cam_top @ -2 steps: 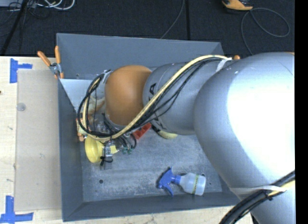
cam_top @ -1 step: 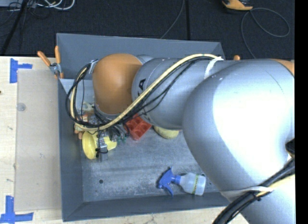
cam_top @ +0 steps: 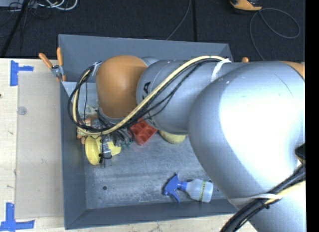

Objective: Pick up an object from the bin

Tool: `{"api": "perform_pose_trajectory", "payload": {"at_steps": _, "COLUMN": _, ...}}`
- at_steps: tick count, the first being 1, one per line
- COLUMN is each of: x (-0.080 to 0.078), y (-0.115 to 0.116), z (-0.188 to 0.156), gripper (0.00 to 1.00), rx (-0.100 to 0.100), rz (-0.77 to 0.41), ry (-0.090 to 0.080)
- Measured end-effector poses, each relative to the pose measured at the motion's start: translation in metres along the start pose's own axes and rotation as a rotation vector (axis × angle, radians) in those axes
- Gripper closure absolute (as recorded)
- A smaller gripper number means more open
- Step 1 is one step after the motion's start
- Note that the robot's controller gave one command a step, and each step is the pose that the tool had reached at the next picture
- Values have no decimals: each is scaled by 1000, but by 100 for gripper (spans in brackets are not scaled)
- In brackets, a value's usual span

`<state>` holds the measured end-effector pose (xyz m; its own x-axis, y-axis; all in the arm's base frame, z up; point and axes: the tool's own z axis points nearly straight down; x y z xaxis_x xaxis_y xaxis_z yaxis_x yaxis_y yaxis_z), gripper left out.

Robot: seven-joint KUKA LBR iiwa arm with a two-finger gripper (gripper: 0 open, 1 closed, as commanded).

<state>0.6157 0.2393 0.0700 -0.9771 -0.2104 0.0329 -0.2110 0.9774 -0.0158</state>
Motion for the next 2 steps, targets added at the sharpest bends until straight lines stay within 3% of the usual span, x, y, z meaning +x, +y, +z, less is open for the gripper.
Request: {"api": "perform_pose_trajectory", "payload": {"at_steps": 2, "x": 0, "y": 0, "z": 0, "gripper": 100, "rx": -1, "rz": 3, "ry": 0}}
